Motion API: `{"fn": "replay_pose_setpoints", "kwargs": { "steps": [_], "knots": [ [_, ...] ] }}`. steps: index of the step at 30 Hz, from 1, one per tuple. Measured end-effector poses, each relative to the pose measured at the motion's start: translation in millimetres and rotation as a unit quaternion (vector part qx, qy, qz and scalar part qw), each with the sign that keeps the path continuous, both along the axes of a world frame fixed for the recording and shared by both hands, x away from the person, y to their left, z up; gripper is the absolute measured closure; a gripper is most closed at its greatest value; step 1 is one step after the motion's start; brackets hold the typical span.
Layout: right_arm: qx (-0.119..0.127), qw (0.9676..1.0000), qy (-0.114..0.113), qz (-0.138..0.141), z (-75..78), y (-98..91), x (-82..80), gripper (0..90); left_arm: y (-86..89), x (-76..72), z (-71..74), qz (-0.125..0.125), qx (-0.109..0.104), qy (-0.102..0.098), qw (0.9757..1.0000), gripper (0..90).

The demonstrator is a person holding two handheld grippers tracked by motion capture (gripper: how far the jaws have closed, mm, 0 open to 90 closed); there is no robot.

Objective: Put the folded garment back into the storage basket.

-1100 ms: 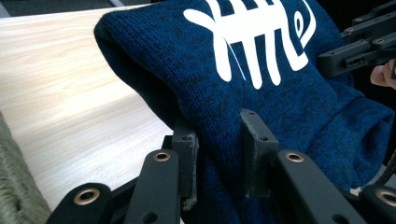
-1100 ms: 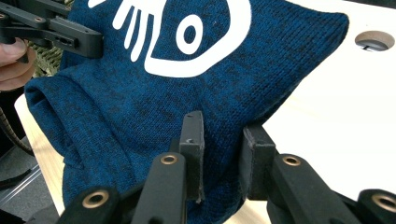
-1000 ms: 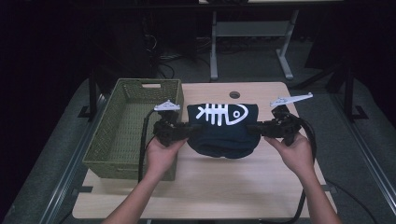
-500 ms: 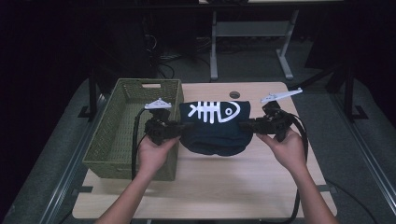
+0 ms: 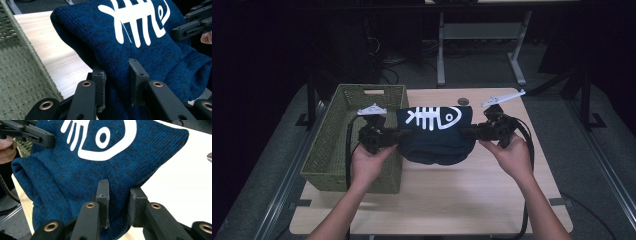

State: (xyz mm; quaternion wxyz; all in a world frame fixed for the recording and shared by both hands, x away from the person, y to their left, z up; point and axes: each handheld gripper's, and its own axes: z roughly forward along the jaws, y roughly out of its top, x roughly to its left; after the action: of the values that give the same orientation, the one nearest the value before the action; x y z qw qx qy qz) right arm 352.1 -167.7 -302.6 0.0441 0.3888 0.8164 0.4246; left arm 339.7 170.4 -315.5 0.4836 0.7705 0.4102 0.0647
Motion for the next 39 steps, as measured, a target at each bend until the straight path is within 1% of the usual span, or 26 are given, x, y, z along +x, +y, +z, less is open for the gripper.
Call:
{"fn": "replay_pose_setpoints", "kwargs": {
  "steps": [1, 2, 4, 11, 16, 17, 19, 23, 27, 28, 39],
  "knots": [
    [0.001, 1.0000, 0.002, -0.001, 1.0, 1.4, 0.2, 73.6, 0.8, -0.3, 0.3, 0.003, -0.002, 0.002, 1.0000, 70.1],
    [-0.001, 1.0000, -0.003, 0.002, 1.4, 2.4, 0.9, 73.6, 2.4, -0.2, 0.7, 0.003, -0.001, 0.001, 1.0000, 70.1],
    [-0.001, 1.0000, 0.000, 0.001, 3.3, 5.6, 1.3, 73.6, 4.5, -0.4, 1.3, 0.005, -0.002, 0.001, 1.0000, 70.1],
    [-0.002, 1.0000, -0.004, 0.006, 5.5, 14.5, 3.1, 73.7, 12.6, -0.8, 2.8, 0.011, -0.001, -0.001, 0.9999, 70.2],
    [-0.001, 1.0000, 0.001, 0.007, 5.8, 20.0, 4.4, 73.7, 18.2, -0.9, 3.2, 0.013, 0.001, 0.000, 0.9999, 70.1],
    [-0.003, 0.9999, -0.003, 0.010, 5.5, 20.9, 5.3, 73.6, 18.7, -1.3, 3.4, 0.016, -0.002, 0.001, 0.9999, 70.1],
    [-0.001, 1.0000, 0.000, 0.008, 6.5, 23.6, 5.4, 73.6, 20.6, -1.7, 4.1, 0.017, 0.000, -0.001, 0.9999, 70.2],
    [-0.003, 0.9999, -0.003, 0.011, 8.4, 27.4, 5.7, 73.6, 24.5, -1.9, 5.6, 0.019, -0.002, -0.001, 0.9998, 70.1],
    [-0.003, 0.9999, -0.006, 0.013, 9.7, 30.8, 7.0, 73.6, 27.5, -1.9, 7.1, 0.021, 0.000, -0.003, 0.9998, 70.1],
    [-0.003, 0.9999, -0.004, 0.012, 10.1, 31.9, 7.0, 73.6, 28.5, -1.8, 7.6, 0.021, 0.002, -0.004, 0.9998, 70.1],
    [-0.004, 0.9998, -0.005, 0.018, 12.5, 41.3, 11.1, 73.6, 38.2, -0.3, 9.5, 0.027, -0.001, -0.003, 0.9996, 70.1]
  ]
}}
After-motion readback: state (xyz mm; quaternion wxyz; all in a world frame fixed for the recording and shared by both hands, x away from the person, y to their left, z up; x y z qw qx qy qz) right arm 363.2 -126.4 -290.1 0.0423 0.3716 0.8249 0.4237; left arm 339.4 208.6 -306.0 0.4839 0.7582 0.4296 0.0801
